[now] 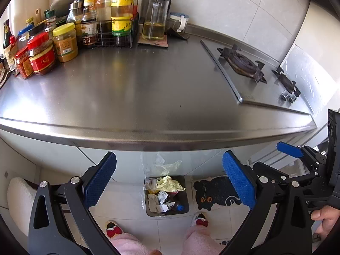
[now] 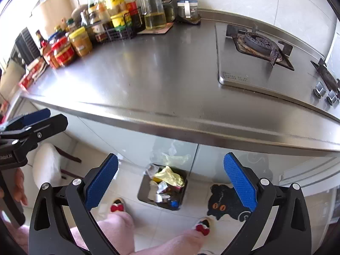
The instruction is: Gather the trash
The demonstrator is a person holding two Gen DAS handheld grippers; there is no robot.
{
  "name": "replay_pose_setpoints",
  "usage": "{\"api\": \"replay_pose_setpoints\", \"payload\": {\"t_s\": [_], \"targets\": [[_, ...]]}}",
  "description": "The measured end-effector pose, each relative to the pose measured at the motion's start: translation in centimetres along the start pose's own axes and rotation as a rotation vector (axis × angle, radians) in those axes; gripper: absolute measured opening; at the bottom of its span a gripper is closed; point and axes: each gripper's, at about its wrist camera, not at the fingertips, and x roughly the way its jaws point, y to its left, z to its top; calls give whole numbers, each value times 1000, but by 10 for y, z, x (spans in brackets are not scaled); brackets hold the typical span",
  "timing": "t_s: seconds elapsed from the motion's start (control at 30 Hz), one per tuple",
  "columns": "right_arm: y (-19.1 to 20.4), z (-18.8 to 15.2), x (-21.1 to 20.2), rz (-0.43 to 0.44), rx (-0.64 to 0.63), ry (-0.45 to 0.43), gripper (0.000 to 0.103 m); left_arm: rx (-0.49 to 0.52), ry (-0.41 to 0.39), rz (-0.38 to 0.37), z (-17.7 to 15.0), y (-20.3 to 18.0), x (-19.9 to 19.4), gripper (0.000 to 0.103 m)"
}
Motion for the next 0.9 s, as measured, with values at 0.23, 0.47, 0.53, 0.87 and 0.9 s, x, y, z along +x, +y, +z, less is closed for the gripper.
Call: {"api": "replay_pose_setpoints", "payload": {"t_s": [0.23, 0.47, 0.53, 0.87, 0.9], "targets": [[8, 38, -48, 0, 103, -91, 100, 15, -112, 32, 42, 2, -53, 95], [22, 64, -100, -55, 112, -198, 100, 9, -218, 64, 69, 4, -96, 95], [26, 70, -115, -67, 119, -227, 100, 5, -245, 64, 74, 3, -106, 95], [51, 86, -163, -132, 56, -334, 100, 41, -338, 95, 83, -10, -153, 95], [53, 86, -166, -119, 54, -335, 100, 43, -343, 91, 84, -10, -156, 95]]}}
